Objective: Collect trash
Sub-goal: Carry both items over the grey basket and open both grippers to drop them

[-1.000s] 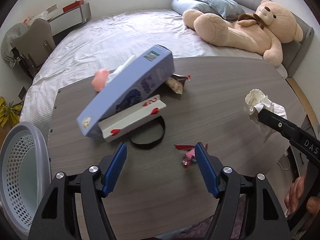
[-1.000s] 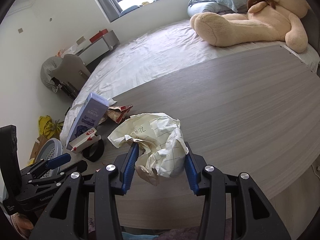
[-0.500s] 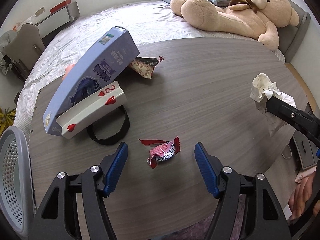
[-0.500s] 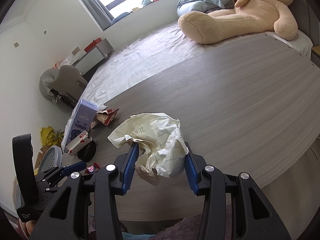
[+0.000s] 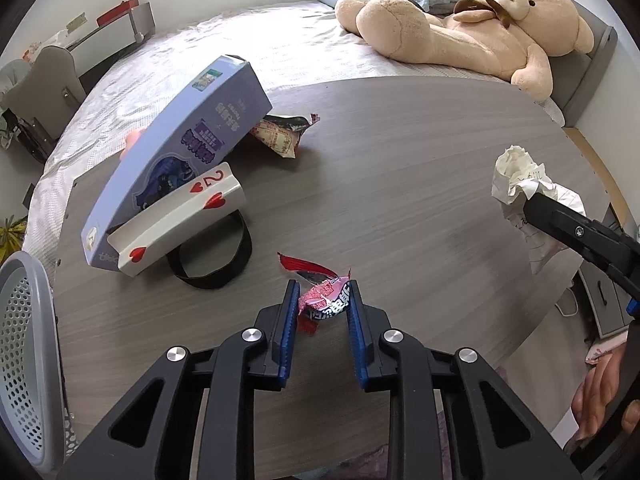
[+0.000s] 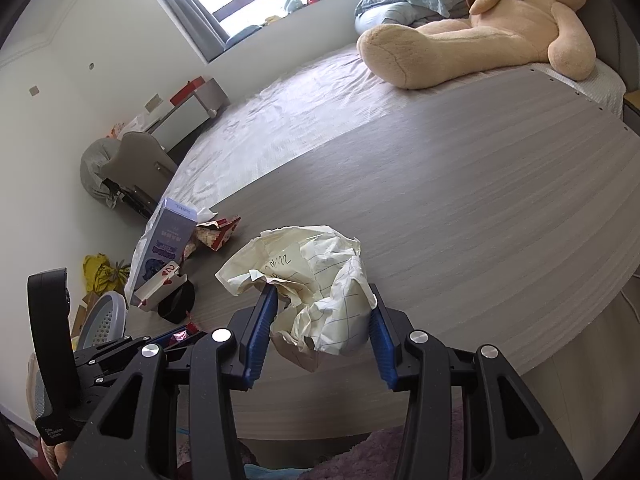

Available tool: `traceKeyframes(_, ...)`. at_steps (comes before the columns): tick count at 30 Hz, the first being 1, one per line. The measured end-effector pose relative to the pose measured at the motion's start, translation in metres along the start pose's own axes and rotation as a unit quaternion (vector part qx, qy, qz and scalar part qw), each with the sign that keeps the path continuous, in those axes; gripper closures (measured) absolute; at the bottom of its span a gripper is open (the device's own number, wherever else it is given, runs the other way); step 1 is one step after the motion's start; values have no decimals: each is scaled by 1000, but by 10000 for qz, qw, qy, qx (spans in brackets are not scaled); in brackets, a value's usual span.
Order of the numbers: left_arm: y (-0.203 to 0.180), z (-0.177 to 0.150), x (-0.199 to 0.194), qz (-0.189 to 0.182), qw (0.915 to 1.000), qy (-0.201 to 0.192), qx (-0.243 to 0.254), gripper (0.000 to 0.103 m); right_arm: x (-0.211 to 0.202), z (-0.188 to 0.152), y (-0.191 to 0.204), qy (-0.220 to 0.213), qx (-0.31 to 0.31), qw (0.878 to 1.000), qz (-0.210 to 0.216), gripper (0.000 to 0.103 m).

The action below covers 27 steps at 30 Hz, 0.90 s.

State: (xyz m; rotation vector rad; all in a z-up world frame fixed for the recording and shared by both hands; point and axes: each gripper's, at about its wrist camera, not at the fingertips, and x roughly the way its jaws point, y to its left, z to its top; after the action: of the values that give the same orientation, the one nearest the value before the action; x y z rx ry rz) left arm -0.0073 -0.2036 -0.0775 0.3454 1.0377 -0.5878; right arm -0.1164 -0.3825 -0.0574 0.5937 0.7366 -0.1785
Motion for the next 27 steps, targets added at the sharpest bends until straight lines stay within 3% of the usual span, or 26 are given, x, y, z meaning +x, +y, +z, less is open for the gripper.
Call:
traceKeyframes(5,7,1,-19,291,9991,-304,-33,80,-1,3,10,4,-117,9999,27,59)
traceKeyframes(12,46,-4,-50,725,9940,-661,-488,80,1,4,51,55,-493,9985,245,59)
traceKeyframes(19,104,-24,-85,1335,9803,-957,-1096,80,16,-1,117,213,-1111,9908,746,59)
traceKeyframes(27,171,-56,-106,1905,9613,-918,-1764,80,45,-17,195,522,-1768,9738,1332,59)
